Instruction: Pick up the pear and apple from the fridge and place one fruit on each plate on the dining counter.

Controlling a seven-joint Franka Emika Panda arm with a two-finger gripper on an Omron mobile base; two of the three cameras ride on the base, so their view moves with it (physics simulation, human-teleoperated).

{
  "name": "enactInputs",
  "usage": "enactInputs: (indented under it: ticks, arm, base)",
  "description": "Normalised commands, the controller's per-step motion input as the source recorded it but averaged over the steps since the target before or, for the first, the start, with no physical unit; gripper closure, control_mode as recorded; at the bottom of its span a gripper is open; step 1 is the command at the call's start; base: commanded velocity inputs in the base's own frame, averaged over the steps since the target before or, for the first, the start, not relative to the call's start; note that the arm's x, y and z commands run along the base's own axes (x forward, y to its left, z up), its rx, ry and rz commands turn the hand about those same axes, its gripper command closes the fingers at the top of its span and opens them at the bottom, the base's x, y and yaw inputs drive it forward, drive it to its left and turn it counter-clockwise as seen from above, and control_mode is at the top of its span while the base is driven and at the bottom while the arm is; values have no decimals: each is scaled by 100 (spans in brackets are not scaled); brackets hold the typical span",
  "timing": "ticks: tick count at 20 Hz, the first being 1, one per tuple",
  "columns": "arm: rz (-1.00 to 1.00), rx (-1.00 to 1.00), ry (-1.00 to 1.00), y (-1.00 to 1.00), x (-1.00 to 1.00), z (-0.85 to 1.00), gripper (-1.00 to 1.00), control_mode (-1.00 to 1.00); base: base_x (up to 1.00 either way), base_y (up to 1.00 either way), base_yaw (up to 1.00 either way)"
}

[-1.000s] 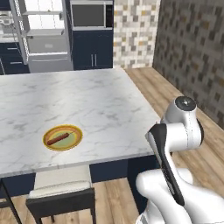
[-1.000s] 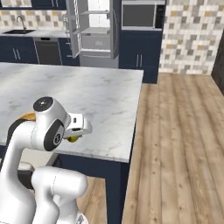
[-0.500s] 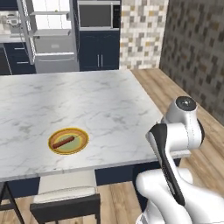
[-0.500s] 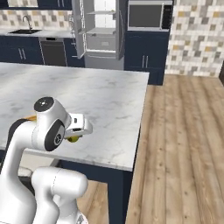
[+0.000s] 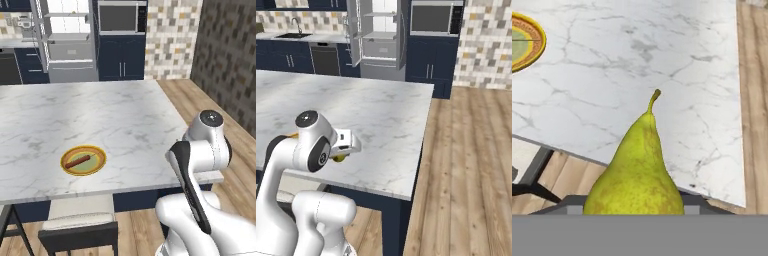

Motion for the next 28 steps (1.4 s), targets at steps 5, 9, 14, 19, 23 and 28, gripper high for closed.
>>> enactInputs:
  ticks: [5, 9, 14, 19, 23, 28]
  arm:
    - [28, 0, 4, 57, 41, 0, 100, -100]
    - [35, 0, 13, 87, 16, 0, 100, -100]
    - [21, -8, 12, 100, 4, 0, 100, -100]
    - [11, -16, 7, 96, 17, -3, 100, -100]
    - [13, -4, 5, 54, 53, -15, 100, -100]
    - [10, 4, 1, 24, 43, -30, 100, -100]
  base:
    - [0, 0, 0]
    - [0, 0, 0]
    - [0, 0, 0]
    - [0, 0, 0]
    - [0, 0, 0]
    - [0, 0, 0]
